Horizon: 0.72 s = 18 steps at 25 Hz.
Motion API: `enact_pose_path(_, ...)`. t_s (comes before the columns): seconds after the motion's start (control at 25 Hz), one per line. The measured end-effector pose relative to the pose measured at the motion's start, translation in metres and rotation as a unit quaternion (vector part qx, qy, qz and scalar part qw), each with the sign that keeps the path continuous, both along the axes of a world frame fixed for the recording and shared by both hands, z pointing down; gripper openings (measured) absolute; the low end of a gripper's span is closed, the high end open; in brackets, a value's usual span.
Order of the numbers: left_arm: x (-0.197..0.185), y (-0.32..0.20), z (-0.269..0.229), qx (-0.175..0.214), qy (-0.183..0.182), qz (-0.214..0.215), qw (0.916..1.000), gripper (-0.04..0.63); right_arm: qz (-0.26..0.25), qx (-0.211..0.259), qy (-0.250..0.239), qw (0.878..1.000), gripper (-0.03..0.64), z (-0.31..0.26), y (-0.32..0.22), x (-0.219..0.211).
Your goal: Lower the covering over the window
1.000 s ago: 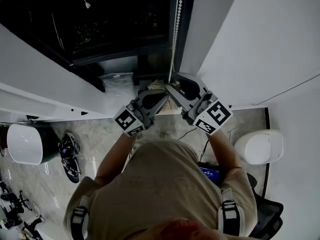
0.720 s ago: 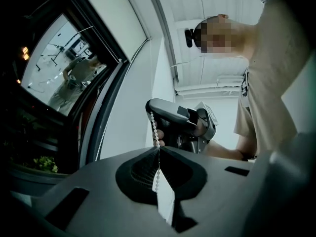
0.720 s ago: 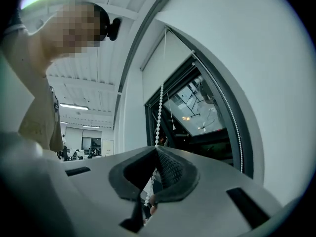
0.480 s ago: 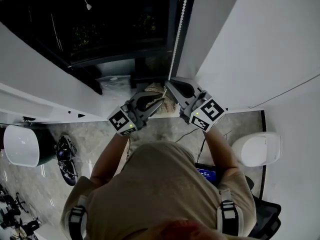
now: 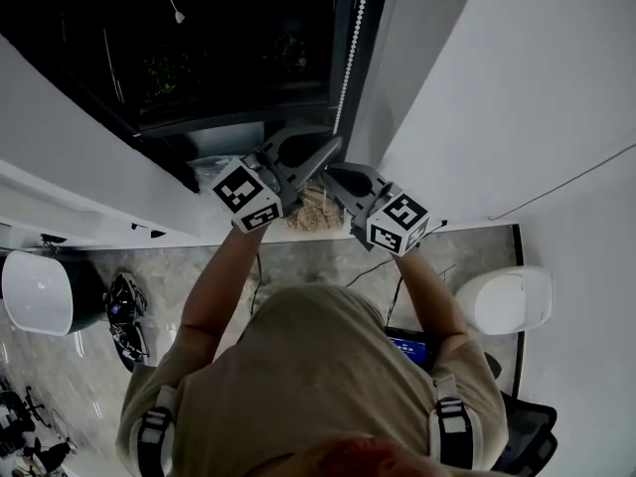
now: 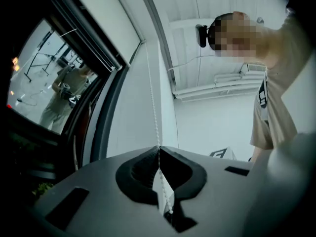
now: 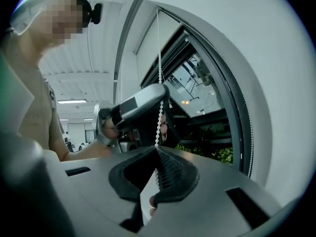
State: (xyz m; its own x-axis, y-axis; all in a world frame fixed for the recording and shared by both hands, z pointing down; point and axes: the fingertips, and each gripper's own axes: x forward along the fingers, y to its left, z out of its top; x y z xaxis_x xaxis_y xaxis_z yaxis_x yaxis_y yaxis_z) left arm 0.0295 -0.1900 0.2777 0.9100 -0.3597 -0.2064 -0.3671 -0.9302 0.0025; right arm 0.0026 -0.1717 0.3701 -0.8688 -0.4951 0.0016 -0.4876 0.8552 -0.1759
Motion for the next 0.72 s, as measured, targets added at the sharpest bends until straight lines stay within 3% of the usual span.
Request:
enact_pose_path(0.24, -0.013, 0.003, 0.009, 0.009, 0.003, -0.033, 0.9994, 0.018, 0.024, 0.042, 0.038, 0.998, 0.011, 0.002, 0.009, 0.010)
enact_pose_path(0.56, -0.035, 0.007, 0.005, 0.023, 0.013, -0.058, 0.9980, 0.017, 0.081, 0.084, -0.012, 0.993, 0.012, -0.036, 0.017, 0.045)
enact_pose_path(0.72, -0.034, 0.011, 0.017, 0.020, 0.005, -0.055, 0.9983, 0.017, 0.087, 0.109, -0.001, 0.990, 0.012, -0.051, 0.024, 0.051)
